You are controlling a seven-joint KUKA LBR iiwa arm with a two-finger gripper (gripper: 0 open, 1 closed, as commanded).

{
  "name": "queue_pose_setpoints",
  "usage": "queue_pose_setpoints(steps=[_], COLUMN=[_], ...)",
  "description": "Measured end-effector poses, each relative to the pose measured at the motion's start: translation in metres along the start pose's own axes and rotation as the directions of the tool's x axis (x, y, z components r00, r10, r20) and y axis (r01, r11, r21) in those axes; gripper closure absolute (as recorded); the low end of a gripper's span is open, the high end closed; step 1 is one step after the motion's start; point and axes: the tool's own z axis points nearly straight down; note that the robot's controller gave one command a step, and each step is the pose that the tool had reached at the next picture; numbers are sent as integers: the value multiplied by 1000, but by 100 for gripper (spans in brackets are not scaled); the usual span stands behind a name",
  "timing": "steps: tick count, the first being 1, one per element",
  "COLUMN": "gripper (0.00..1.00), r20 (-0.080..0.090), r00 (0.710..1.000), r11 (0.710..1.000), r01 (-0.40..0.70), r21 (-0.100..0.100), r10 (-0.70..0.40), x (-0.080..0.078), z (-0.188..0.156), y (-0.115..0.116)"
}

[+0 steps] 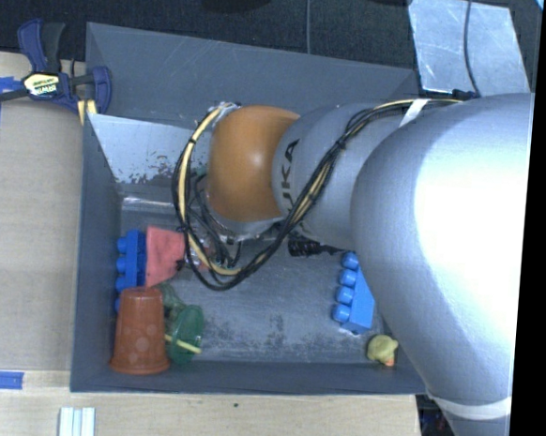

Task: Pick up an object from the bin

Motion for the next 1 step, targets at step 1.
queue_pose_setpoints(steps=[1], gripper=[100], r20=[-1], r00=[1000], r11=[1000], r01=[0], r21=[0], r10=[0], x=[0], z=[-6], y=[0])
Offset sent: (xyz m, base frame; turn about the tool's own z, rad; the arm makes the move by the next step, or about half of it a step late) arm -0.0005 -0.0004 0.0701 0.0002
